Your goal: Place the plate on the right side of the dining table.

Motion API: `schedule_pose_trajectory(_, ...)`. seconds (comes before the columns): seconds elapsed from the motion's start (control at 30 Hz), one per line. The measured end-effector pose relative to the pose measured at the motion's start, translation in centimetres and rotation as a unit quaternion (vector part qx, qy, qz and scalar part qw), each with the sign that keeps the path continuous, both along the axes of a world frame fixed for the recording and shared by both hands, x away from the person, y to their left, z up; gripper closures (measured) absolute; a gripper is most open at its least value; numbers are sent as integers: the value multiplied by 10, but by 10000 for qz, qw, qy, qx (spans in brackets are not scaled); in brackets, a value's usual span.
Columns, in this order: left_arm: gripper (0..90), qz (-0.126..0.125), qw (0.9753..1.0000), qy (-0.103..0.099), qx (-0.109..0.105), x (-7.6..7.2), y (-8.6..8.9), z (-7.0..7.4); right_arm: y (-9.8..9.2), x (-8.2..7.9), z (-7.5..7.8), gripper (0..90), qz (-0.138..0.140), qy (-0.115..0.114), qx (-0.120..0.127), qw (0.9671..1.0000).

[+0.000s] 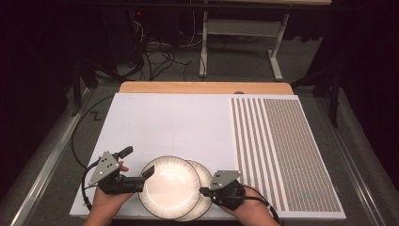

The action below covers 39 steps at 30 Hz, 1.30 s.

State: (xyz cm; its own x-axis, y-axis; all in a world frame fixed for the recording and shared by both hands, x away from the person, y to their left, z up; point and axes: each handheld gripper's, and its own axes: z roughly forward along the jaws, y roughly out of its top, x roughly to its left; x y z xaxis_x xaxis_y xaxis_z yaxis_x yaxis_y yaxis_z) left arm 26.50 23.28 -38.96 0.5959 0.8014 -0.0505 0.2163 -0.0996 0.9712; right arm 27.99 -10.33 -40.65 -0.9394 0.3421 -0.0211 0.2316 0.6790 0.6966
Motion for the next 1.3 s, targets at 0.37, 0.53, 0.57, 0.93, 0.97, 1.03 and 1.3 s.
schedule_pose_trajectory(0.37, 21, 11, 10000, -21, -19, 0, 2, 1, 12, -1, -1, 900, 121, 20, -19, 9999)
schedule_pose_trajectory(0.53, 21, 15, 10000, -23, -26, 0, 2, 2, 16, -1, -2, 900, 134, 24, -24, 9999)
schedule_pose_trajectory(0.57, 21, 15, 10000, -23, -25, 0, 2, 2, 17, -1, -2, 900, 132, 29, -27, 9999)
schedule_pose_trajectory(0.93, 21, 8, 10000, -55, -66, -2, 3, 4, 18, -1, -2, 900, 140, 16, -29, 9999)
schedule_pose_trajectory(0.97, 22, 8, 10000, -35, -53, -2, 3, 5, 18, -1, -2, 900, 136, 13, -30, 9999)
schedule_pose_trajectory(1.03, 24, 21, 9998, 105, -143, -1, 3, 8, 18, -1, -2, 900, 129, 13, -34, 9999)
schedule_pose_trajectory(1.3, 35, -226, 9941, 1041, -212, 11, 8, 21, 17, 0, -3, 900, 97, 21, -38, 9999)
